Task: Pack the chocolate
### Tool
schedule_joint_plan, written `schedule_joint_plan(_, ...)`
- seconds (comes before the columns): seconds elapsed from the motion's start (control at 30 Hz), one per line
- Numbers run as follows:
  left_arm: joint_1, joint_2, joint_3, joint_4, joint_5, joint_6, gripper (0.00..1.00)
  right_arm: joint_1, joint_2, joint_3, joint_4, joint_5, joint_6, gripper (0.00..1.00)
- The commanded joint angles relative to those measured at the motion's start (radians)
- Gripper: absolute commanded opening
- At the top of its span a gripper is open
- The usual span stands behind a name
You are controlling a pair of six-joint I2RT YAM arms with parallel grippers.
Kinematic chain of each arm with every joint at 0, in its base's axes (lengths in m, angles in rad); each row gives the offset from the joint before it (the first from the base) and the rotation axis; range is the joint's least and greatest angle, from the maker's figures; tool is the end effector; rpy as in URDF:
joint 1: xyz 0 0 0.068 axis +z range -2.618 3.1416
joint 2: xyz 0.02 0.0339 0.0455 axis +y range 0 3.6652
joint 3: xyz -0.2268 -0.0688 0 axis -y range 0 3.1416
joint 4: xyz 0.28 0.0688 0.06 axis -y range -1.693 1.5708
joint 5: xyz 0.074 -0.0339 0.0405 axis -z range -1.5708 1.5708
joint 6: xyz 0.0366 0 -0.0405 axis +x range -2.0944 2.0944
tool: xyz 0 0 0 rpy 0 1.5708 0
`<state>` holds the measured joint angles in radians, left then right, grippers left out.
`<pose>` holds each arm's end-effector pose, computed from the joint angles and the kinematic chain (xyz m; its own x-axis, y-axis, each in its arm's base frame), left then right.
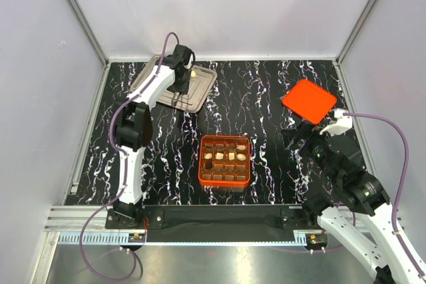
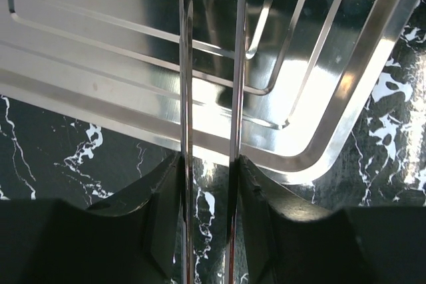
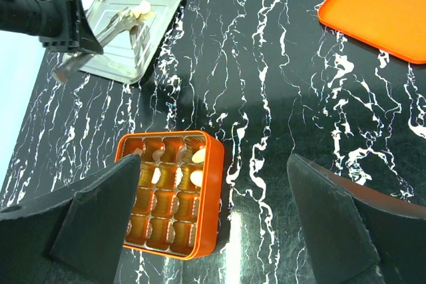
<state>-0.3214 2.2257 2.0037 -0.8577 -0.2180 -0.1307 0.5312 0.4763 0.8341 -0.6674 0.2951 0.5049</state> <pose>0.4733 -0.1492 0.1935 -0.8571 0.1513 -0.4924 0.1008 0.9867 0.1276 0.1464 0.0737 0.3385 -0.3488 0.3318 -0.8765 -0.0881 0.9195 0.3832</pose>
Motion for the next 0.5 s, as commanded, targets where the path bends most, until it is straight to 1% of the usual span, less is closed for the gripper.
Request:
schedule_joint_plan(0.0,0.004,-0.119,0.007,0.003,0.009,0.005,0.4,0.003,-0.011,-0.003,0.038,0.015,-0.005,1.0)
schedule_joint_plan(0.2,0.002,-0.167,-0.005,-0.033,0.009,-0.007,0.4,0.004,-0.022,0.005,0.023,0.013,0.004,1.0)
schedule_joint_plan(0.47,-0.027,-0.248,-0.071,-0.081,0.005,-0.021,0.39,0.004,-0.036,0.007,0.012,0.015,0.007,1.0)
